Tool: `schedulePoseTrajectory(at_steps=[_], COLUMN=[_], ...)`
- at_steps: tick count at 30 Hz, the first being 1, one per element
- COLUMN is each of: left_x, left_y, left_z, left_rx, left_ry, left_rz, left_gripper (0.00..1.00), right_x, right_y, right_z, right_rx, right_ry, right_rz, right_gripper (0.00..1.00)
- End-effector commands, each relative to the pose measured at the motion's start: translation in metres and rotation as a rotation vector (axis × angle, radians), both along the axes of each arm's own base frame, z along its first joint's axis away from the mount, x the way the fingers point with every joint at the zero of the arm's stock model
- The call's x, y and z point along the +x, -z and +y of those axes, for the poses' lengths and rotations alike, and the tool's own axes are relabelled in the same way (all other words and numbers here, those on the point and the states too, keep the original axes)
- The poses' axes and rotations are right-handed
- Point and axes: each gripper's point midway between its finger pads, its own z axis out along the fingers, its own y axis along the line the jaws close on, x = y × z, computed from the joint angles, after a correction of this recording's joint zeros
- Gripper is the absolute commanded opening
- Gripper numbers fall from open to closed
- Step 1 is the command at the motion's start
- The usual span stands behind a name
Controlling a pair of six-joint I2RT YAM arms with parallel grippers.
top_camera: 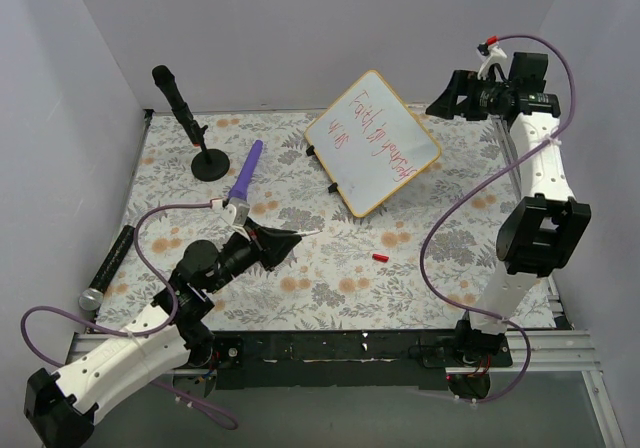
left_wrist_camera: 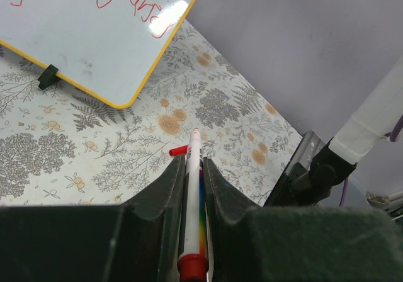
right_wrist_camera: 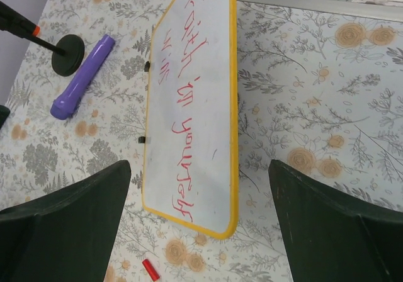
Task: Write a sentence on the whiteboard
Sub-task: Pick up the pen cap from the center of the board.
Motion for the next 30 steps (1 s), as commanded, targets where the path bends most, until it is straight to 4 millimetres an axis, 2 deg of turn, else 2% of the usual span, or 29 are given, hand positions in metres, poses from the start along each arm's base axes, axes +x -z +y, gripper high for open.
schedulePoseTrajectory(at_steps=[1, 2, 4, 5, 9, 10, 12, 13, 14, 15, 16, 17, 18, 19, 21, 23, 28, 30], left_x=[-0.007, -0.007, -0.009, -0.010, -0.013, -0.014, -0.015, -0.016, -0.017, -0.017, -0.018, -0.018, -0.019, -0.020, -0.021, -0.023, -0.022, -0.023], left_y=[-0.004, -0.002, -0.005, -0.004, -0.008, -0.007, -0.007, -0.008, -0.008, -0.008, -0.007, -0.008, -0.010, -0.009, -0.010, -0.010, -0.006, -0.002], left_z=[0.000, 0.000, -0.002, -0.002, -0.004, -0.004, -0.004, -0.004, -0.003, -0.003, -0.003, -0.003, -0.002, -0.001, 0.000, 0.001, 0.003, 0.003], left_rx=[-0.033, -0.035, -0.049, -0.052, -0.080, -0.082, -0.090, -0.094, -0.096, -0.100, -0.097, -0.100, -0.105, -0.111, -0.123, -0.142, -0.176, -0.188], left_ry=[0.027, 0.029, 0.041, 0.046, 0.065, 0.068, 0.074, 0.074, 0.076, 0.076, 0.079, 0.079, 0.079, 0.078, 0.075, 0.077, 0.067, 0.068], left_rz=[-0.015, -0.010, -0.015, -0.010, -0.018, -0.017, -0.017, -0.020, -0.021, -0.023, -0.022, -0.021, -0.027, -0.022, -0.021, -0.021, 0.004, 0.013], left_gripper=[0.00, 0.00, 0.00, 0.00, 0.00, 0.00, 0.00, 0.00, 0.00, 0.00, 0.00, 0.00, 0.00, 0.00, 0.00, 0.00, 0.00, 0.00], right_x=[-0.024, -0.032, -0.043, -0.053, -0.081, -0.092, -0.104, -0.112, -0.117, -0.124, -0.138, -0.145, -0.155, -0.173, -0.192, -0.210, -0.238, -0.250], right_y=[-0.030, -0.039, -0.035, -0.044, -0.049, -0.058, -0.048, -0.060, -0.058, -0.046, -0.051, -0.049, -0.038, -0.041, -0.022, -0.013, 0.036, 0.049], right_z=[-0.020, -0.023, -0.027, -0.028, -0.031, -0.032, -0.030, -0.028, -0.027, -0.023, -0.011, -0.006, 0.002, 0.016, 0.028, 0.040, 0.054, 0.061], right_rx=[-0.113, -0.131, -0.180, -0.199, -0.306, -0.352, -0.374, -0.392, -0.408, -0.410, -0.388, -0.395, -0.372, -0.317, -0.269, -0.220, -0.207, -0.204], right_ry=[-0.004, -0.001, -0.022, -0.023, -0.066, -0.083, -0.103, -0.102, -0.122, -0.162, -0.228, -0.282, -0.334, -0.418, -0.510, -0.573, -0.720, -0.775], right_rz=[-0.123, -0.150, -0.168, -0.197, -0.281, -0.339, -0.352, -0.416, -0.439, -0.444, -0.488, -0.526, -0.525, -0.567, -0.572, -0.559, -0.492, -0.468], right_gripper=[0.98, 0.98, 0.98, 0.98, 0.98, 0.98, 0.98, 0.98, 0.98, 0.98, 0.98, 0.98, 0.98, 0.97, 0.96, 0.96, 0.93, 0.92])
